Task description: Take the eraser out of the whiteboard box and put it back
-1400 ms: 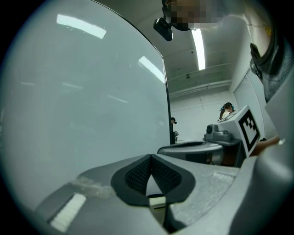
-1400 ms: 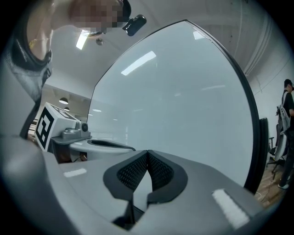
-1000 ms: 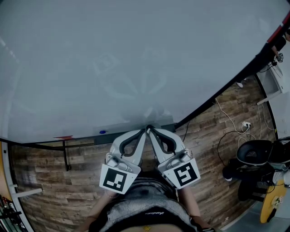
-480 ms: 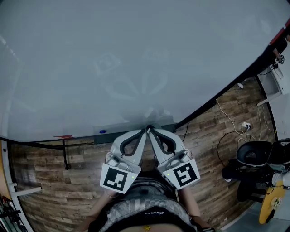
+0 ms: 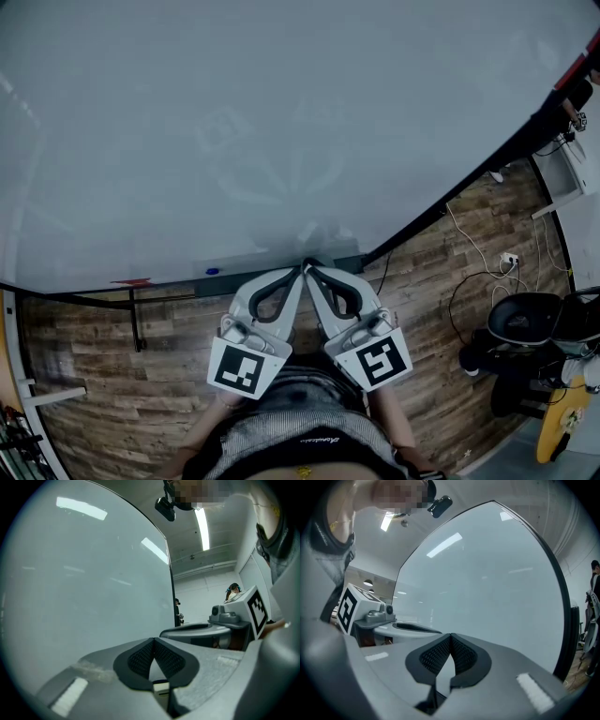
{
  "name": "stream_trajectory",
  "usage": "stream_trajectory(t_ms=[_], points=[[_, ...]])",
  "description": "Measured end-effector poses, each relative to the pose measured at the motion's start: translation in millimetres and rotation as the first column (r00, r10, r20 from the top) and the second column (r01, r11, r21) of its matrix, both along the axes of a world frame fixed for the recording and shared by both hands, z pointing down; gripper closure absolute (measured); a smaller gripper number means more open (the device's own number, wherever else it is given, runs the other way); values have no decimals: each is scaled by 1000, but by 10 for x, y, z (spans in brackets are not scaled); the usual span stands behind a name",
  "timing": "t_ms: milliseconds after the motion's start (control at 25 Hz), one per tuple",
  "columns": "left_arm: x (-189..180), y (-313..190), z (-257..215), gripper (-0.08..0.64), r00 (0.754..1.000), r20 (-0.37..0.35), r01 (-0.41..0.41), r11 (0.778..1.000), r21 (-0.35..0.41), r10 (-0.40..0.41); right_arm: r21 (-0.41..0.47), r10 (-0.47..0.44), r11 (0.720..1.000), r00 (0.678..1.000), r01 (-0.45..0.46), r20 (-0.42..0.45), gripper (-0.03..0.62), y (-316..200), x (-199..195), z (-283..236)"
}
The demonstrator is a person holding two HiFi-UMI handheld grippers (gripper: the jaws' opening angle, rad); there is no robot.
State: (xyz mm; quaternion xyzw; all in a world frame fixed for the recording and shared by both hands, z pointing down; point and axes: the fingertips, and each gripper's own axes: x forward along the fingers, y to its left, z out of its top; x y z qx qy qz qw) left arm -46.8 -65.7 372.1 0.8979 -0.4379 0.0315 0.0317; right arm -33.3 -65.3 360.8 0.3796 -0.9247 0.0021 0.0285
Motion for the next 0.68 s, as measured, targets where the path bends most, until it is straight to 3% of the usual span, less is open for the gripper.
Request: stream_trajectory(t_ms=[680], points=[[-35, 45, 57, 559, 1000, 2, 6, 1000, -10, -6, -8, 8, 1000, 1000, -8, -29, 594, 50, -4, 71]])
